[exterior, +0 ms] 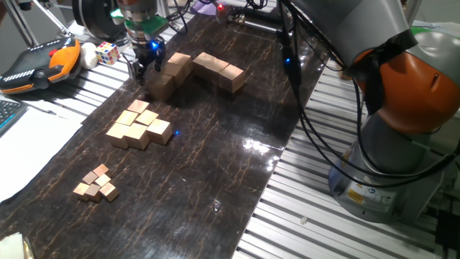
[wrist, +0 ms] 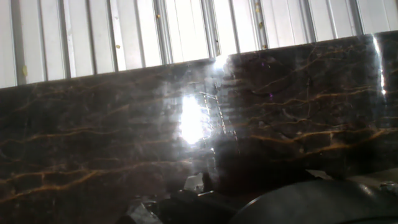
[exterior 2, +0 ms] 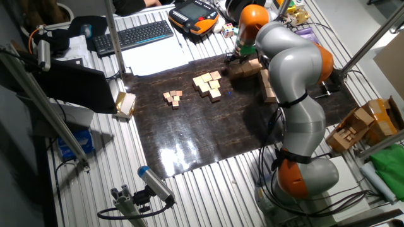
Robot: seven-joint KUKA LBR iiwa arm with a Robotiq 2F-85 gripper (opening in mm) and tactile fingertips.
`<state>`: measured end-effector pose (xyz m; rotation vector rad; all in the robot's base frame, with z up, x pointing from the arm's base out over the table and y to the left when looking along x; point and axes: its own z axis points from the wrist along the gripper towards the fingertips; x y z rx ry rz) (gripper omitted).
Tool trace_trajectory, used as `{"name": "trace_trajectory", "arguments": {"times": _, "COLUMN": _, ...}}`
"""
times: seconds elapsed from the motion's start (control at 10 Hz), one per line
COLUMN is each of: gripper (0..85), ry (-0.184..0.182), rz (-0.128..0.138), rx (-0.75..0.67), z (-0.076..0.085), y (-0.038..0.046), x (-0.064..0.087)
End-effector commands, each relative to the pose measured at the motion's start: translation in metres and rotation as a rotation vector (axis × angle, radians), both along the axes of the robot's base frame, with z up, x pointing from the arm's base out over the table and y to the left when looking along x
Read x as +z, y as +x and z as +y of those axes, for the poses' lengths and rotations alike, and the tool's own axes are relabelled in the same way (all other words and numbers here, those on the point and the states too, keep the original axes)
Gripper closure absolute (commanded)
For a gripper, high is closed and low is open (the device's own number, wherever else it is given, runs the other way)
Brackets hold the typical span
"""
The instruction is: Stack the blocks into a pyramid shape
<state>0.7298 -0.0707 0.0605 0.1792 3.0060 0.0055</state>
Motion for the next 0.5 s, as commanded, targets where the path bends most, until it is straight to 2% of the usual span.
{"name": "trace_trajectory", "arguments": {"times": 0.0, "gripper": 6.7, "ry": 0.002, "rz": 0.001, "rx": -0.001, "z": 0.0, "y": -0.0005, "x": 0.0}}
{"name": "trace_trajectory", "arguments": {"times": 0.4, "gripper": 6.3, "ry": 0.004, "rz": 0.012, "rx": -0.021, "z": 0.007, "y": -0.0113, "x": -0.001}}
